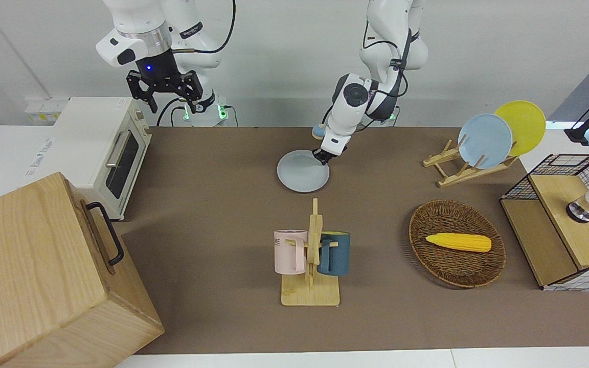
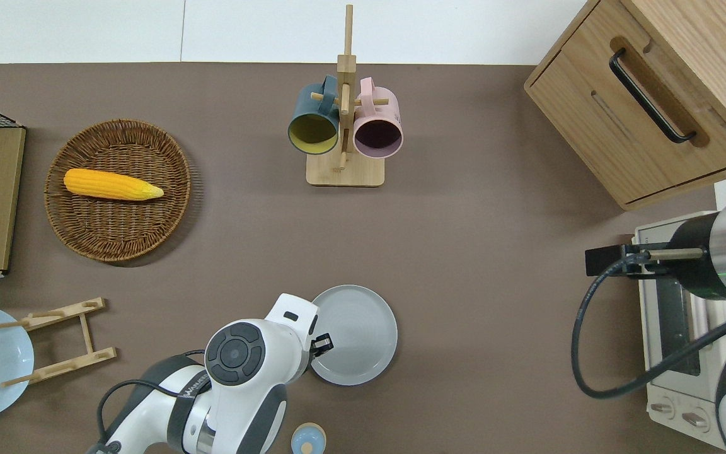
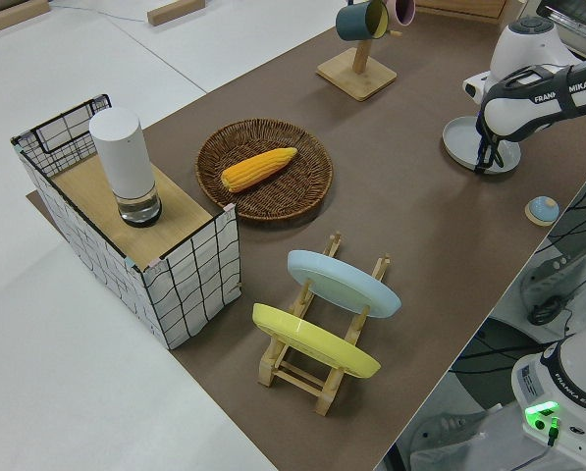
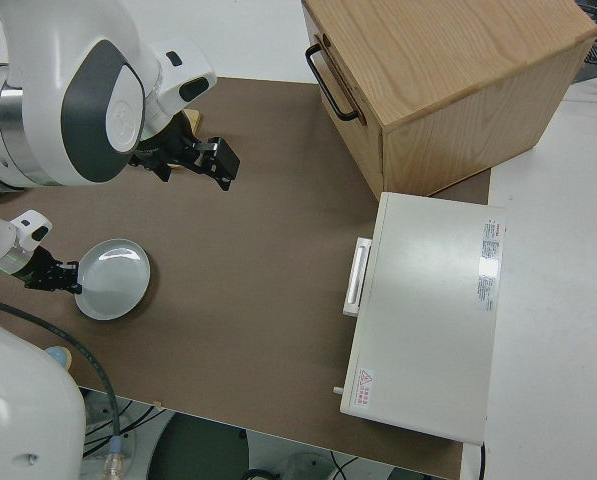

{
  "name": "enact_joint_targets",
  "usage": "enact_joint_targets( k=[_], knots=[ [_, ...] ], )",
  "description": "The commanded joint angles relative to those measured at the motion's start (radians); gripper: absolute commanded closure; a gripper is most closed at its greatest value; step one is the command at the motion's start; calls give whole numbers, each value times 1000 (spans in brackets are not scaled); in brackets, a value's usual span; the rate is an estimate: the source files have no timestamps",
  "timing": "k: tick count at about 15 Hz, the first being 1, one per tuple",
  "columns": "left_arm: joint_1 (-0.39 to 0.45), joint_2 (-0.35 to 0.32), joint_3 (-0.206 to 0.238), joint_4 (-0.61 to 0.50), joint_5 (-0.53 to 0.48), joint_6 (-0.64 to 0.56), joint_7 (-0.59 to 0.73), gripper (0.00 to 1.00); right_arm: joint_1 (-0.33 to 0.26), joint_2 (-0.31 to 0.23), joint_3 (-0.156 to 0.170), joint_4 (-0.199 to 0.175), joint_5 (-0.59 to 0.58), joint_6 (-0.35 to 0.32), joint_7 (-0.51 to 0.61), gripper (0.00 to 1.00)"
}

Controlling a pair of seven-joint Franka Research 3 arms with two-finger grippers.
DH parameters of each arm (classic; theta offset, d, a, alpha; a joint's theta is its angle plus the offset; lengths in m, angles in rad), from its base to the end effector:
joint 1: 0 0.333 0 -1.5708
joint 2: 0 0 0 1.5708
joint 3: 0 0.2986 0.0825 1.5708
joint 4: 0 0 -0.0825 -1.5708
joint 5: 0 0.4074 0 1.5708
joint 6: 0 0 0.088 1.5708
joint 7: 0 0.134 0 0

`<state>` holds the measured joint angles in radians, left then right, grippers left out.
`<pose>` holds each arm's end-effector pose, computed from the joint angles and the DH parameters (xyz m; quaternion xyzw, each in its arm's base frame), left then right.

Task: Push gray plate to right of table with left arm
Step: 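Push the gray plate with the left gripper toward the toaster oven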

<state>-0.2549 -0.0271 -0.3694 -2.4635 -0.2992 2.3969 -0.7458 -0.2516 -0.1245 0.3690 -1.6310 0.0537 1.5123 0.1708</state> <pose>0.3893 -0.2887 0.2394 0.9805 0.1717 -0.0748 0.0601 0.5313 0.0813 0.6097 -0.9996 0.0265 0.0019 0.0042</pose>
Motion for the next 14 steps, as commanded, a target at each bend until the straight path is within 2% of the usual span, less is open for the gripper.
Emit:
enact_joint_targets(
  k=[1,4,6,14],
  knots=[
    [-60,68,7,-2,-40,86,-36,1000,-24,-27,15,-27,21,0,10,5],
    [-81,87,7,5,-46,119,-52,1000,-24,-27,15,-27,21,0,10,5],
    [-115,122,6,35,-60,163,-90,1000,-24,-27,15,-27,21,0,10,5],
    [-162,179,0,84,-78,220,-115,1000,-24,-27,15,-27,21,-1,10,5]
  ],
)
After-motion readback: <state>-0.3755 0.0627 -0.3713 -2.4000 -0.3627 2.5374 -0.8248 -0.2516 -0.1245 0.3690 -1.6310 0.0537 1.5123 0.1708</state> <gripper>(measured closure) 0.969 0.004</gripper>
